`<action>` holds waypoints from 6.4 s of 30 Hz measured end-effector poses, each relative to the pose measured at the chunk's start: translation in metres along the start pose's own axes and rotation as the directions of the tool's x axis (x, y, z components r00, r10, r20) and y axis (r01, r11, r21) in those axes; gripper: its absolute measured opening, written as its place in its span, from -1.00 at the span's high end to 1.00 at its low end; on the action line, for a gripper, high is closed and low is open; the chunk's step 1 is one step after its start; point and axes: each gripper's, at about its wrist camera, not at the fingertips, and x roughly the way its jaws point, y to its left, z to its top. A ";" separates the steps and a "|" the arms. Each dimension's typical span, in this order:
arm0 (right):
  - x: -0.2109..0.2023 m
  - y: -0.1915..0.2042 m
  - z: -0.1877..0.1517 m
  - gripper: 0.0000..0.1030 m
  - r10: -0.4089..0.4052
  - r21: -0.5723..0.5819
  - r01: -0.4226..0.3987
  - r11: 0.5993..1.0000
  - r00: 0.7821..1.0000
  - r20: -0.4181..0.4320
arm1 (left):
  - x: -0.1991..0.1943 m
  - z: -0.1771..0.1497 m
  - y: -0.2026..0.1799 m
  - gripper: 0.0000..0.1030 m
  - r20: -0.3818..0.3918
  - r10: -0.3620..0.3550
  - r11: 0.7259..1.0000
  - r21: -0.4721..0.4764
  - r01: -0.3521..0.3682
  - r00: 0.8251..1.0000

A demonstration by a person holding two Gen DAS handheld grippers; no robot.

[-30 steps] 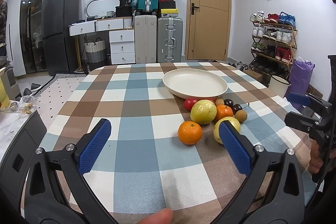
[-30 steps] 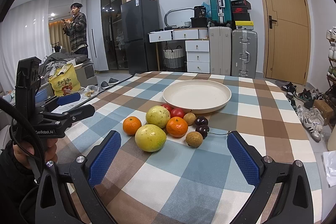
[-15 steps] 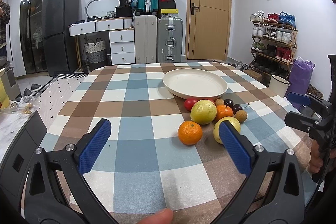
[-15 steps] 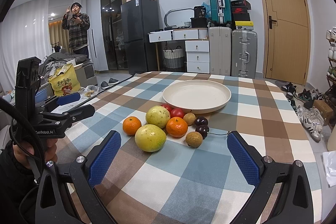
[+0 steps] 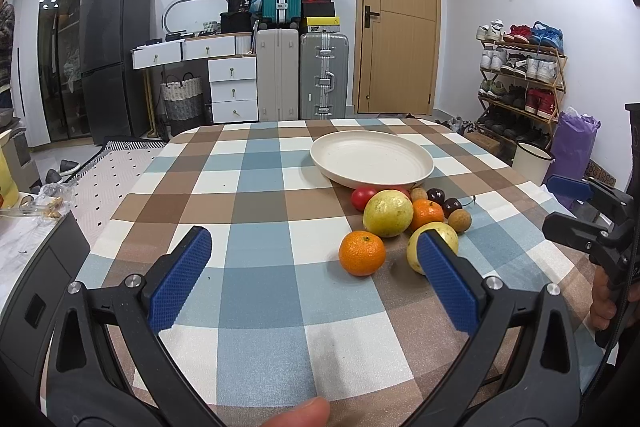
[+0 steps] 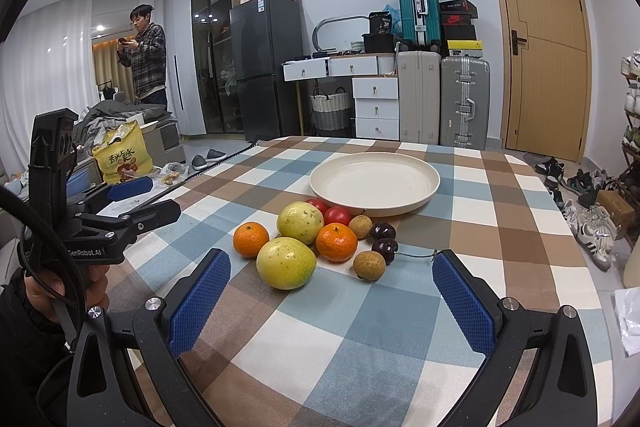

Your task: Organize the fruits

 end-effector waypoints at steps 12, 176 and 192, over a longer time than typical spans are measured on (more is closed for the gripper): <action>0.001 -0.001 0.000 -1.00 -0.008 0.007 0.008 1.000 1.000 -0.013 | -0.007 0.005 0.002 -0.99 -0.009 0.000 1.000 0.003 0.000 1.000; 0.201 -0.102 0.077 0.45 0.045 0.221 0.026 0.975 0.950 -0.309 | 0.259 0.091 -0.035 0.28 -0.404 -0.118 0.992 -0.007 0.126 0.907; 0.184 -0.098 0.083 -0.03 0.024 0.217 0.036 0.975 0.963 -0.269 | 0.238 0.098 -0.025 -0.40 -0.349 -0.103 0.995 -0.037 0.096 0.932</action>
